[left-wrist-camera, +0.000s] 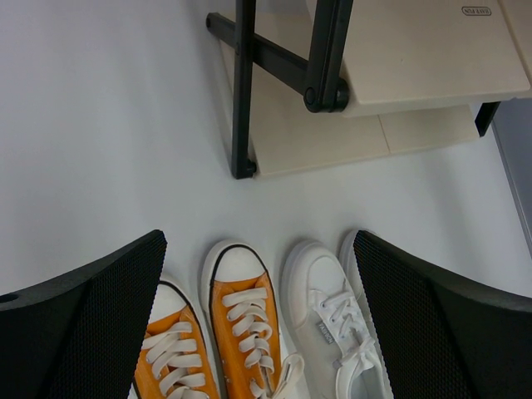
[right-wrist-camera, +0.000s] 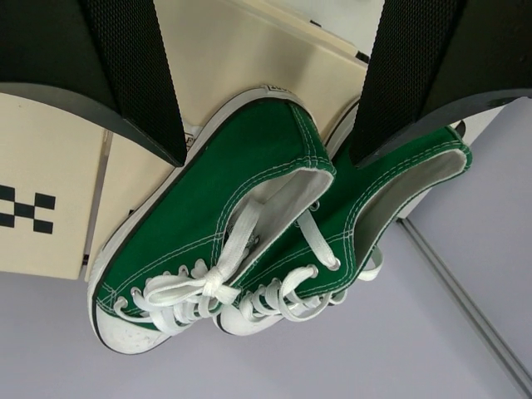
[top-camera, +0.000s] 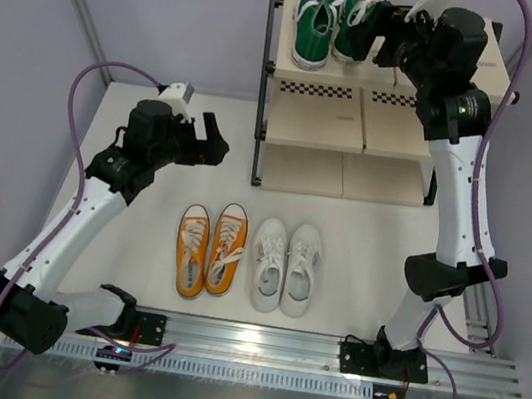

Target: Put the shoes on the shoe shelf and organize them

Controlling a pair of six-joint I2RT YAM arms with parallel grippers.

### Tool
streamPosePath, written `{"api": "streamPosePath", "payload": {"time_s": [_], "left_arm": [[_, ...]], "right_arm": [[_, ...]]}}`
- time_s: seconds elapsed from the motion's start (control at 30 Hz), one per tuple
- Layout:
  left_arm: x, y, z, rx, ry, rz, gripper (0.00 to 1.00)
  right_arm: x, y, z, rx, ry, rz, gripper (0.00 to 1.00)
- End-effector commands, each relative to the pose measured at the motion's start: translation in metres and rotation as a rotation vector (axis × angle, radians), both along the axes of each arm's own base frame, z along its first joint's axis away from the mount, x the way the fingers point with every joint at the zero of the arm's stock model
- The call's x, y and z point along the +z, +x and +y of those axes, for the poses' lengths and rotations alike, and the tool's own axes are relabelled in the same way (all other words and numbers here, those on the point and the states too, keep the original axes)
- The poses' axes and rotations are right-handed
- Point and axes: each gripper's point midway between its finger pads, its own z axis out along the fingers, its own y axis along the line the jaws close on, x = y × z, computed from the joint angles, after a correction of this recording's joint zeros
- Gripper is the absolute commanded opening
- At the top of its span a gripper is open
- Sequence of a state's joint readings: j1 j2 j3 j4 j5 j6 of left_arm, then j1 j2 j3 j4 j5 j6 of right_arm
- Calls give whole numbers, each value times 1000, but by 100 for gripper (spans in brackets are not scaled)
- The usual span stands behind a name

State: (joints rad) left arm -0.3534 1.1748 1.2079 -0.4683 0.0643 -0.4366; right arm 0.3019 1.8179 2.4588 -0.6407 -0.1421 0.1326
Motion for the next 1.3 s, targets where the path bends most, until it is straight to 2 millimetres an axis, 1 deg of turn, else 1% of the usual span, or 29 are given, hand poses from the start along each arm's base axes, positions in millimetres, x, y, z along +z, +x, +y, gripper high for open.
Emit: {"api": "streamPosePath", "payload": {"time_s": [0.0, 0.07, 0.13, 0.17, 0.3, 0.43, 0.47, 0.5, 0.57, 0.6, 0.63, 0.67, 0.73, 0.83, 0.87, 0.93, 0.97, 1.03, 1.07, 1.2, 1.27], "left_arm": [[25, 0, 1, -5, -10, -80, 99], [21, -2, 3, -1, -3, -75, 99], [22, -4, 4, -1, -1, -81, 99], [22, -5, 5, 1, 3, -81, 99], [22, -7, 10, 13, 24, -86, 99], [23, -11, 15, 22, 38, -97, 99], [22, -12, 15, 20, 39, -96, 99], [22, -13, 15, 17, 44, -99, 99], [22, -16, 17, 17, 48, -98, 99], [19, -17, 18, 19, 54, -94, 99], [18, -18, 19, 22, 54, -94, 99], [20, -19, 19, 23, 49, -102, 99], [20, -20, 19, 24, 38, -107, 99], [22, -21, 17, 13, 31, -110, 99], [22, -21, 16, 14, 29, -111, 99], [26, -21, 15, 8, 24, -117, 99], [27, -22, 15, 6, 21, -119, 99], [29, -22, 14, 3, 15, -122, 99], [29, -23, 14, 3, 10, -122, 99], [33, -25, 13, 2, -9, -127, 99], [33, -25, 12, 2, -15, -125, 99]], "right_arm": [[-6, 7, -2, -45, -39, -2, 84], [-10, 10, 0, -57, -56, -4, 84], [-12, 16, 0, -84, -62, -8, 84], [-19, 22, 2, -90, -72, 1, 84], [-32, 37, 3, -134, -95, 15, 83], [-42, 46, 10, -148, -113, 17, 76], [-42, 47, 9, -156, -113, 14, 72], [-41, 49, 9, -163, -107, 7, 62], [-38, 50, 7, -175, -108, -1, 47], [-34, 49, 5, -183, -104, -9, 40], [-28, 45, 3, -184, -102, -19, 31], [-24, 42, 2, -184, -100, -27, 26], [-13, 34, 0, -181, -98, -51, 18], [-2, 24, -5, -183, -94, -69, 10], [4, 18, -7, -182, -88, -78, 9], [9, 11, -8, -178, -86, -79, 8], [14, 4, -8, -174, -86, -89, 7], [18, -3, -9, -176, -93, -93, 6], [23, -10, -7, -166, -89, -102, 6], [33, -26, -2, -141, -79, -119, 4], [36, -31, -1, -129, -76, -122, 4]]}}
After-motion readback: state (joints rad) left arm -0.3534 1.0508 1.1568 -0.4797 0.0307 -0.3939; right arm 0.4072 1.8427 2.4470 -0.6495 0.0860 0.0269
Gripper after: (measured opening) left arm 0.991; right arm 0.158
